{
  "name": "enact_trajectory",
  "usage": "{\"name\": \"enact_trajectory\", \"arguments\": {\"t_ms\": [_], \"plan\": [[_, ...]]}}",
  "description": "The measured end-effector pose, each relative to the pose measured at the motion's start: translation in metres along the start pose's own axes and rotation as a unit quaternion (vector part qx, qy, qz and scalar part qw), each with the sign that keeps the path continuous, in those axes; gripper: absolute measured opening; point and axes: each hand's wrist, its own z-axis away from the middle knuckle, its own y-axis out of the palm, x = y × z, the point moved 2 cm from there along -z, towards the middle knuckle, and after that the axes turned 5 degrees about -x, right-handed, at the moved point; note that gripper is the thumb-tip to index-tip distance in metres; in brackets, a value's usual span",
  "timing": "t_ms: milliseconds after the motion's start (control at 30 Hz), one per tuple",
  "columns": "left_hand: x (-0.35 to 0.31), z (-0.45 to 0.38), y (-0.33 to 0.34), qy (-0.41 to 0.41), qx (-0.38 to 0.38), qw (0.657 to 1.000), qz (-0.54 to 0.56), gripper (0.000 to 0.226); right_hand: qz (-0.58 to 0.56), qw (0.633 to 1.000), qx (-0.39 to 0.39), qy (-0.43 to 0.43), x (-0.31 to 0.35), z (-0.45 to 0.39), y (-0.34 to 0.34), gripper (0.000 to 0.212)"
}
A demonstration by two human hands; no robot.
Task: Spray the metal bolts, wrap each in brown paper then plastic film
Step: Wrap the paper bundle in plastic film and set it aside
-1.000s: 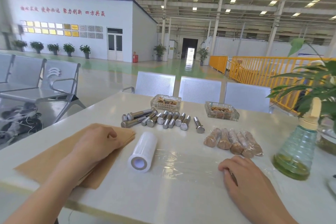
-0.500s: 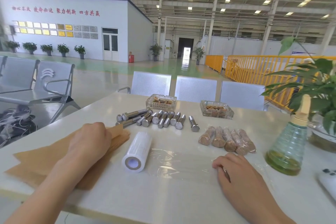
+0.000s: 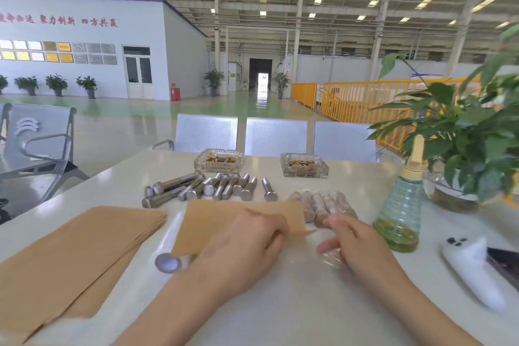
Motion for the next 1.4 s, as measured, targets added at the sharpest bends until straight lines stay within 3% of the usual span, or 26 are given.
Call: {"name": "enact_trajectory", "arguments": {"t_ms": [67, 133, 200, 300, 367, 467, 633, 700, 800, 933, 1133, 1200, 1300, 1400], "plan": [[-0.009, 0.002, 0.02, 0.017, 0.047, 0.999, 0.011, 0.017, -0.022, 0.997, 0.053, 0.046, 0.003, -0.003, -0.004, 0.028], [-0.014, 0.004, 0.031, 0.022, 0.076, 0.996, 0.034, 0.018, -0.016, 0.997, 0.056, 0.052, 0.002, -0.005, -0.007, 0.016], [-0.014, 0.005, 0.036, 0.022, 0.098, 0.994, 0.052, 0.022, -0.002, 0.997, 0.056, 0.061, -0.001, -0.005, -0.008, 0.023], [-0.008, 0.004, 0.034, -0.024, 0.138, 0.988, 0.069, 0.043, 0.012, 0.995, 0.067, 0.074, -0.005, -0.003, -0.007, 0.019], [0.001, 0.003, 0.034, -0.06, 0.149, 0.985, 0.055, 0.054, 0.023, 0.995, 0.071, 0.064, -0.005, -0.001, -0.007, 0.021], [0.012, 0.005, 0.037, -0.1, 0.173, 0.98, 0.001, 0.05, 0.048, 0.994, 0.093, 0.039, -0.003, 0.001, -0.008, 0.026], [0.019, 0.013, 0.041, -0.12, 0.233, 0.964, -0.044, 0.06, 0.088, 0.986, 0.14, 0.019, 0.003, 0.009, -0.012, 0.022], [0.019, 0.015, 0.04, -0.124, 0.233, 0.963, -0.054, 0.062, 0.142, 0.982, 0.127, 0.004, 0.003, 0.01, -0.014, 0.019], [0.017, 0.016, 0.037, -0.122, 0.232, 0.963, -0.062, 0.06, 0.241, 0.969, 0.04, -0.042, 0.003, 0.007, -0.017, 0.015], [0.013, 0.01, 0.028, -0.136, 0.253, 0.957, -0.038, 0.061, 0.286, 0.943, -0.01, -0.168, 0.003, -0.005, -0.005, 0.011], [0.036, -0.062, 0.023, -0.212, 0.068, 0.973, -0.062, 0.034, 0.27, 0.92, -0.011, -0.283, -0.016, -0.019, 0.018, 0.017], [0.048, -0.089, 0.033, -0.215, 0.101, 0.967, -0.089, 0.032, 0.274, 0.912, -0.009, -0.304, -0.019, -0.018, 0.02, 0.023], [0.063, -0.106, 0.052, -0.226, 0.193, 0.944, -0.142, 0.053, 0.256, 0.913, -0.008, -0.318, -0.02, -0.017, 0.019, 0.029], [0.072, -0.105, 0.066, -0.23, 0.196, 0.939, -0.166, 0.062, 0.242, 0.919, -0.011, -0.312, -0.021, -0.018, 0.017, 0.028]]}}
